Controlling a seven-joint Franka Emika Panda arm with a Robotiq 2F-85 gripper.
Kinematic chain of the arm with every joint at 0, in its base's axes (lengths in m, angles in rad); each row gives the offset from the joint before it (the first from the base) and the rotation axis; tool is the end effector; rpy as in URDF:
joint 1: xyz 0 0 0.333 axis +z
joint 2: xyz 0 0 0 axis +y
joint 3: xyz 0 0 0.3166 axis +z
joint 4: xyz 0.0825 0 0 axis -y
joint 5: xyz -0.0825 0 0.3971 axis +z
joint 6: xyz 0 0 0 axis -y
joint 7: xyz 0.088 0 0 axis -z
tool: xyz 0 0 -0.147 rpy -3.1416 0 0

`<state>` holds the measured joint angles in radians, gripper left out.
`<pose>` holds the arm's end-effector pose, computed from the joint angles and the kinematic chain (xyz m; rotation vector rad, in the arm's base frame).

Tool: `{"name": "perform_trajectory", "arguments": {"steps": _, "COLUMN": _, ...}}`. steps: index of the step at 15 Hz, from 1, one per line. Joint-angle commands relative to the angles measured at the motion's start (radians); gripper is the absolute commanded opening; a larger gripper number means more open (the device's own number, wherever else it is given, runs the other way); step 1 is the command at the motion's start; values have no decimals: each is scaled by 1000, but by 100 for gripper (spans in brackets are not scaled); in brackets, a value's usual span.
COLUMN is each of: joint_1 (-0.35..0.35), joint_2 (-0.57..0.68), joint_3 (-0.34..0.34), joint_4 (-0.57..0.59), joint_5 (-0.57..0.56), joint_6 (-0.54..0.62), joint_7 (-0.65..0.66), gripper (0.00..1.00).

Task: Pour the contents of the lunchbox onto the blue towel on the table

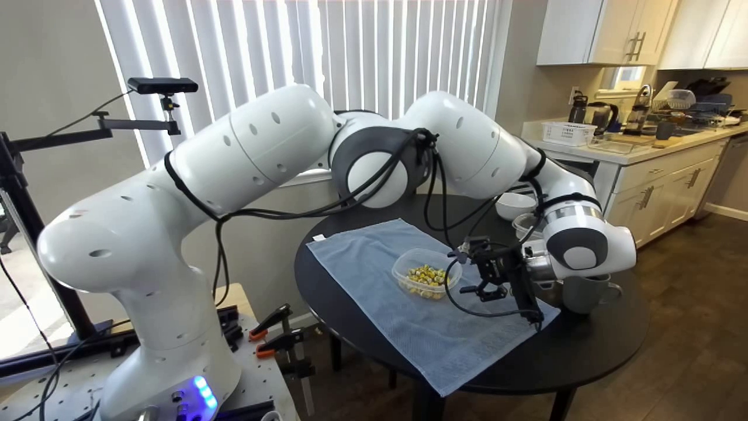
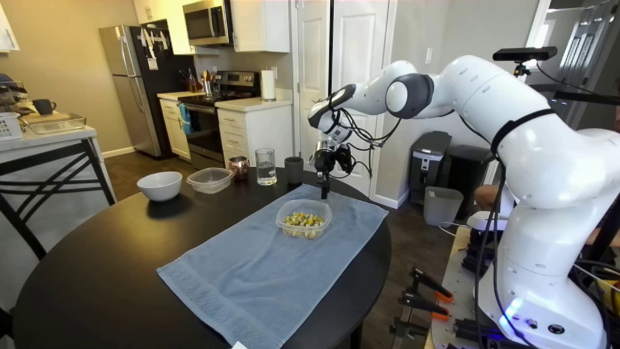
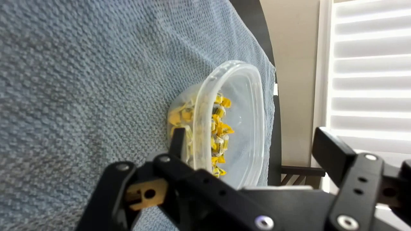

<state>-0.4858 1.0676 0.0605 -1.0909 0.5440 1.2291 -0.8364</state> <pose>0.6192 -0.1951 0.1290 -2.0455 -0.3402 0.4141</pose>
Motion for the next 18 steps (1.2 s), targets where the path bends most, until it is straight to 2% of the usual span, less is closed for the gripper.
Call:
{"name": "perform_trajectory", "arguments": {"steps": 1, "joint_1": 4, "joint_2": 10, "joint_3": -3, "joint_4": 13, "joint_5": -12, "joint_6": -13, "joint_7": -6, "gripper": 100}}
{"name": "perform_trajectory", "arguments": {"steps": 7, "joint_1": 29, "joint_2": 100, "joint_3": 9, "joint_4": 82, "joint_5": -17, "joint_6": 58, "joint_7": -4, "gripper": 100}}
{"name": "perform_trajectory", "arguments": {"steps": 11, "joint_1": 40, "joint_2": 128, "joint_3": 11, "joint_4": 98, "joint_5": 19, "joint_6": 131, "joint_7": -14, "gripper": 100}}
{"name": "perform_trajectory", "arguments": {"steps": 18, "joint_1": 31, "joint_2": 109, "joint_3": 54, "joint_4": 92, "joint_5": 55, "joint_6": 129, "joint_7": -40, "gripper": 100}}
